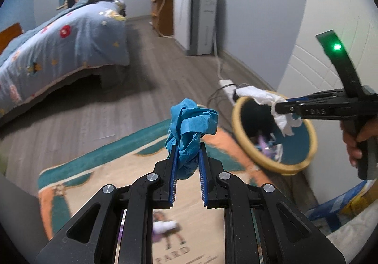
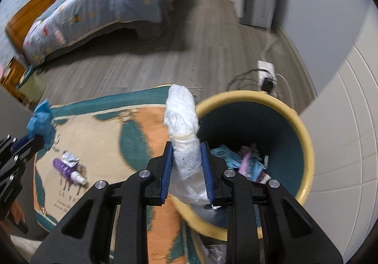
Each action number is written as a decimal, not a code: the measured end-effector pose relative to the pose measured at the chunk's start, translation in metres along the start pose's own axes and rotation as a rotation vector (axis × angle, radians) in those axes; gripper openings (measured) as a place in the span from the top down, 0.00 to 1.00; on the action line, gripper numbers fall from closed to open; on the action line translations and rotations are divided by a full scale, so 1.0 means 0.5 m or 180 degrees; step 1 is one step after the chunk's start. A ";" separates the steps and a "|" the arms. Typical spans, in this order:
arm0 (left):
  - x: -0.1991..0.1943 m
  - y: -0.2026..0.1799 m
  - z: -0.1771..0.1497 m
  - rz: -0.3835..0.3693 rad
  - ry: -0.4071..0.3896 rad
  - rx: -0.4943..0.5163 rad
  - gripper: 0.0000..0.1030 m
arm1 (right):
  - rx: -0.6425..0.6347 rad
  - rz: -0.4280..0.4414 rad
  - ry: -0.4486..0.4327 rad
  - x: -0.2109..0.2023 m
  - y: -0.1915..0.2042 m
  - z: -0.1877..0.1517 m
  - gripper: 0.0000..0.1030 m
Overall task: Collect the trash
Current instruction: 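Carry the blue mask and white tissue over the bin with both tools, then open both tools to drop the mask and tissue into the bin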
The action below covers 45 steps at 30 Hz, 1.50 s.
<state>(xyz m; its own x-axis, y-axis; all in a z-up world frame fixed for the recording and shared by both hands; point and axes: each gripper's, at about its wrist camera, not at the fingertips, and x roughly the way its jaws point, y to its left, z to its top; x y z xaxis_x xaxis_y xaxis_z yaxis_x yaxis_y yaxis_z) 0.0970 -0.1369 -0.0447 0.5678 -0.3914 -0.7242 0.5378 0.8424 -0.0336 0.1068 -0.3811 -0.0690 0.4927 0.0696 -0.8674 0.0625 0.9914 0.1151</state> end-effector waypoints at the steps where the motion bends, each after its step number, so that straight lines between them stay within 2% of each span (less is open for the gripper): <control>1: 0.005 -0.010 0.002 -0.0018 0.0002 0.0016 0.83 | 0.0044 -0.0026 0.0006 0.002 -0.014 -0.001 0.77; 10: 0.077 -0.126 0.016 -0.0220 0.0165 0.0284 0.83 | 0.0492 -0.0189 0.0149 0.032 -0.153 -0.023 0.77; 17: 0.128 -0.203 0.013 -0.0396 0.0302 0.0486 0.83 | 0.0755 -0.0304 0.0392 0.076 -0.240 -0.060 0.77; 23: 0.173 -0.261 0.010 -0.0548 0.0418 0.0659 0.83 | 0.0762 -0.0358 0.0529 0.094 -0.257 -0.078 0.77; 31: 0.226 -0.307 0.005 -0.0586 0.0563 0.0720 0.83 | 0.0756 -0.0394 0.0518 0.094 -0.269 -0.081 0.77; 33: 0.237 -0.310 0.001 -0.0583 0.0601 0.0706 0.83 | 0.0717 -0.0377 0.0425 0.090 -0.265 -0.076 0.76; 38: 0.242 -0.307 -0.003 -0.0554 0.0600 0.0727 0.67 | 0.0585 -0.0420 0.0120 0.062 -0.248 -0.057 0.75; 42: 0.234 -0.294 0.000 -0.0539 0.0575 0.0662 0.60 | 0.0580 -0.0469 -0.0009 0.049 -0.246 -0.049 0.75; 44: 0.229 -0.289 0.001 -0.0513 0.0553 0.0638 0.46 | 0.0560 -0.0496 -0.0062 0.042 -0.244 -0.044 0.74; 45: 0.225 -0.286 0.002 -0.0507 0.0538 0.0624 0.44 | 0.0547 -0.0508 -0.0083 0.039 -0.242 -0.042 0.69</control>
<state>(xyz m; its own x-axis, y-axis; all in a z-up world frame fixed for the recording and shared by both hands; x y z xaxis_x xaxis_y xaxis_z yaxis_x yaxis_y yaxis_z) 0.0847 -0.3016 -0.1207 0.3637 -0.4317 -0.8254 0.7310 0.6815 -0.0343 0.0905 -0.4972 -0.1102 0.4868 -0.0915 -0.8687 0.2871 0.9560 0.0602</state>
